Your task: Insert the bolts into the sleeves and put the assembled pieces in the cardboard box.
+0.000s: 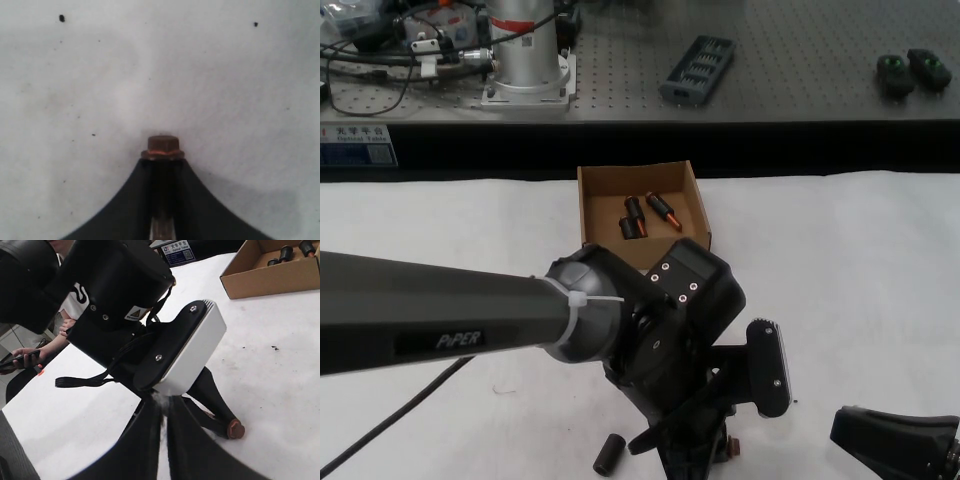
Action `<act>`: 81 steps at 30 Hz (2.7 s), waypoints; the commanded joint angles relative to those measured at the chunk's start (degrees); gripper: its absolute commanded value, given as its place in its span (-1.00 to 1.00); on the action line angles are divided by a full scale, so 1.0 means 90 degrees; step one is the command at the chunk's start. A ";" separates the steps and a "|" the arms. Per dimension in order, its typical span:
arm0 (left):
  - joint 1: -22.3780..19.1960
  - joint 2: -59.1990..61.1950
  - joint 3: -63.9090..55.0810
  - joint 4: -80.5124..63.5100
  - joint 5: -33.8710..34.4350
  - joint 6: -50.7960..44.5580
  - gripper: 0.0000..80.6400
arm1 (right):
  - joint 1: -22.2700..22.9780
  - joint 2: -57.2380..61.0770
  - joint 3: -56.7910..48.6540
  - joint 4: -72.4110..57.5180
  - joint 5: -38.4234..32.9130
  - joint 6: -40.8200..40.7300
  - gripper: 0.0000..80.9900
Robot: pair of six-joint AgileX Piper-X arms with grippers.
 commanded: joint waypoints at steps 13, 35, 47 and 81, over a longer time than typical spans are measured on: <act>0.0090 -0.0318 0.0008 -0.0807 -0.1173 -0.0690 -0.99 | 0.0007 -0.0069 -0.0049 -0.0019 0.0002 -0.0051 -0.87; 0.1186 -0.3481 0.0666 -0.1516 -0.1012 -0.4595 -0.99 | 0.0007 -0.0069 -0.0049 -0.0451 -0.0713 0.0814 -0.87; 0.1186 -0.6407 0.3198 -0.3036 -0.1656 -0.5545 -0.99 | 0.0007 -0.0069 -0.1447 0.2093 -0.0885 0.0549 -0.87; 0.1186 -0.8728 0.6539 -0.5019 -0.2179 -0.5550 -0.99 | 0.1753 0.5426 -0.6187 0.6703 0.1220 -0.3677 -0.27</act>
